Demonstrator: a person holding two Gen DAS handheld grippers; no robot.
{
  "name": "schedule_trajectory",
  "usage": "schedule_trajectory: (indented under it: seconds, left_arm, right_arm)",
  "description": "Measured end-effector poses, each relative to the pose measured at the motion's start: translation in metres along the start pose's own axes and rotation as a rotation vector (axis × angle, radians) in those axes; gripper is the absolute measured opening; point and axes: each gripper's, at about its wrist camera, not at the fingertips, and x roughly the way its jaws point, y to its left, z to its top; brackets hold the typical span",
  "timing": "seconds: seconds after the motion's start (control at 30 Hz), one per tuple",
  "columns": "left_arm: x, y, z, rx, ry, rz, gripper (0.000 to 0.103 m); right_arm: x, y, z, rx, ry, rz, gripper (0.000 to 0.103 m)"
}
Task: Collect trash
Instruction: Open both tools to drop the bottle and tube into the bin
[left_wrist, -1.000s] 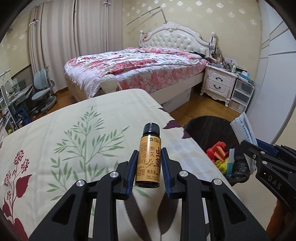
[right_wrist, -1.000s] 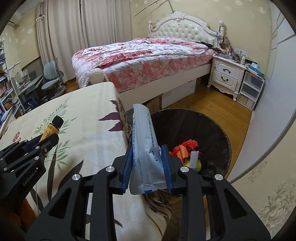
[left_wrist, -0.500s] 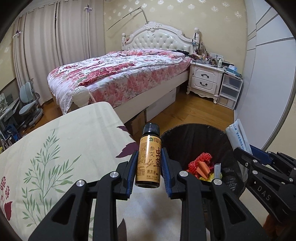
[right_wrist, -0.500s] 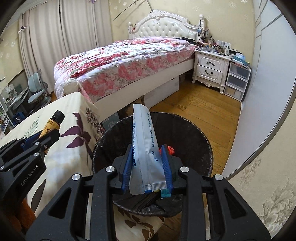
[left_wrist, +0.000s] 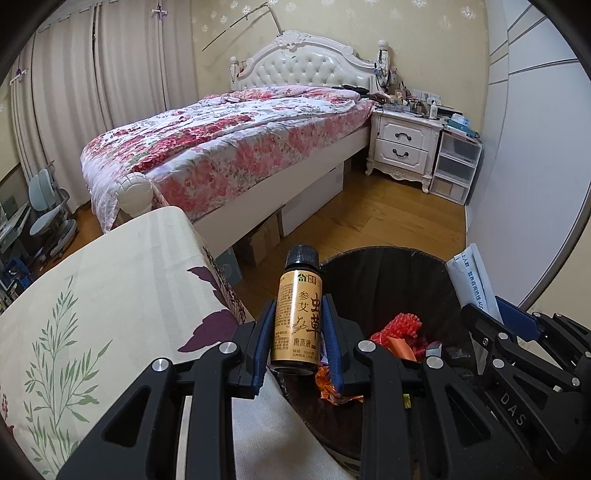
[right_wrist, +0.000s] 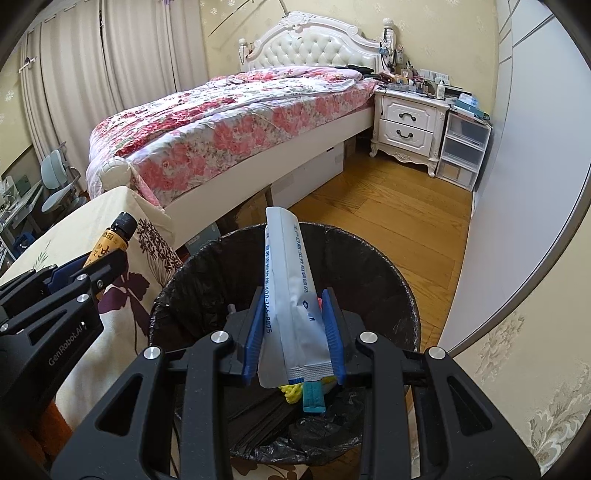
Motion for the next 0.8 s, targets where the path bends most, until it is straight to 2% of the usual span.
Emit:
schedule_trajectory:
  seconds: [0.37,0.7,0.8]
  left_arm:
    - [0.007,-0.009,0.001,0.017,0.016,-0.013,0.028]
    - [0.003,-0.008,0.000,0.007,-0.012,0.003,0.062]
    - [0.002,-0.006,0.002,0.002,-0.024,0.012,0.071]
  right_arm:
    - [0.010,-0.007,0.005,0.025,0.008,-0.012,0.030]
    - [0.012,-0.006,0.003,0.030,0.016,-0.021,0.033]
    - [0.010,-0.007,0.002,0.031,0.008,-0.037,0.042]
